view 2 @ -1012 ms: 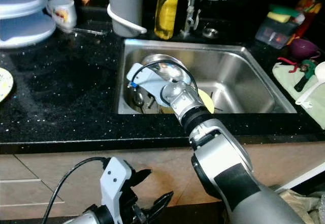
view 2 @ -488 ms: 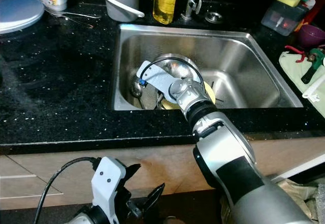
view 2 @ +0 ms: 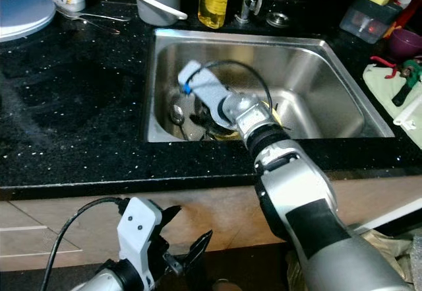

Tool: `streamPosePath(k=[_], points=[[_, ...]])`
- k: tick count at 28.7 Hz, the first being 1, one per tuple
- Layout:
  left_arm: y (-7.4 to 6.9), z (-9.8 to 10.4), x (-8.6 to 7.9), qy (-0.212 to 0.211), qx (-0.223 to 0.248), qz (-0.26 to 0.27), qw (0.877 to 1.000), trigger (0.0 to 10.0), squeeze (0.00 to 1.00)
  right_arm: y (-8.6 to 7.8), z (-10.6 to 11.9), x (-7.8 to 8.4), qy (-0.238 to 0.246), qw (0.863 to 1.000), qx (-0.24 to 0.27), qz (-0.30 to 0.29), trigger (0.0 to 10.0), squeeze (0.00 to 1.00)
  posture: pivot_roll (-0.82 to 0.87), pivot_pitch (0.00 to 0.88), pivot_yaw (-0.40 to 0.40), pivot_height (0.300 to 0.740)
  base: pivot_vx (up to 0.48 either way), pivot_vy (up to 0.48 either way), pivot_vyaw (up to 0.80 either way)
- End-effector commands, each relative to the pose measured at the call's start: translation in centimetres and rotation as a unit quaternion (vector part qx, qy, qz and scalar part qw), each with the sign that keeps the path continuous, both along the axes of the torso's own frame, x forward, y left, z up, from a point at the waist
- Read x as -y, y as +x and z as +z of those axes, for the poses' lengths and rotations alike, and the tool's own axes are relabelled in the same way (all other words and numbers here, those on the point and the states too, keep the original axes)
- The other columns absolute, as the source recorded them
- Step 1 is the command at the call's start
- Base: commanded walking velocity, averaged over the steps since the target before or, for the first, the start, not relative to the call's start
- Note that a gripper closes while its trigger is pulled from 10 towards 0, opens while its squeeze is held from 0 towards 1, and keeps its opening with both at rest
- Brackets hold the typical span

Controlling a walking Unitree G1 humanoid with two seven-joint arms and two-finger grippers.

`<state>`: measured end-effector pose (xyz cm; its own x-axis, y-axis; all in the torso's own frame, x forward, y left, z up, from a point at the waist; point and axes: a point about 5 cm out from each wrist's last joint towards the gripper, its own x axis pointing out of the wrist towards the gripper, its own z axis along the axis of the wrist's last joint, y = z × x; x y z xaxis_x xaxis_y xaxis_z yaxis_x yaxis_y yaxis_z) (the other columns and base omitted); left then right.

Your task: Kitchen organization

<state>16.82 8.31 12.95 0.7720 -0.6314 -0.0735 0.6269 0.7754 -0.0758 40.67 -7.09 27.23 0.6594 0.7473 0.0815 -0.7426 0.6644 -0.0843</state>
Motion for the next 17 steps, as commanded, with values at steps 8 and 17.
streamPosePath(k=[8,17], points=[[1.1,-0.4,-0.5,0.017,0.012,0.009,1.0,10.0,0.0,-4.8,0.0,3.5,0.237,0.965,0.037,0.102,10.0,0.0,0.13,0.071,-0.113,0.74,0.0,0.0,0.0],[2.1,-1.0,-0.1,0.045,0.013,-0.035,0.998,10.0,0.0,-9.0,-2.7,3.0,0.302,0.938,-0.008,0.167,10.0,0.0,0.12,0.035,-0.087,0.74,0.0,0.0,0.0]])
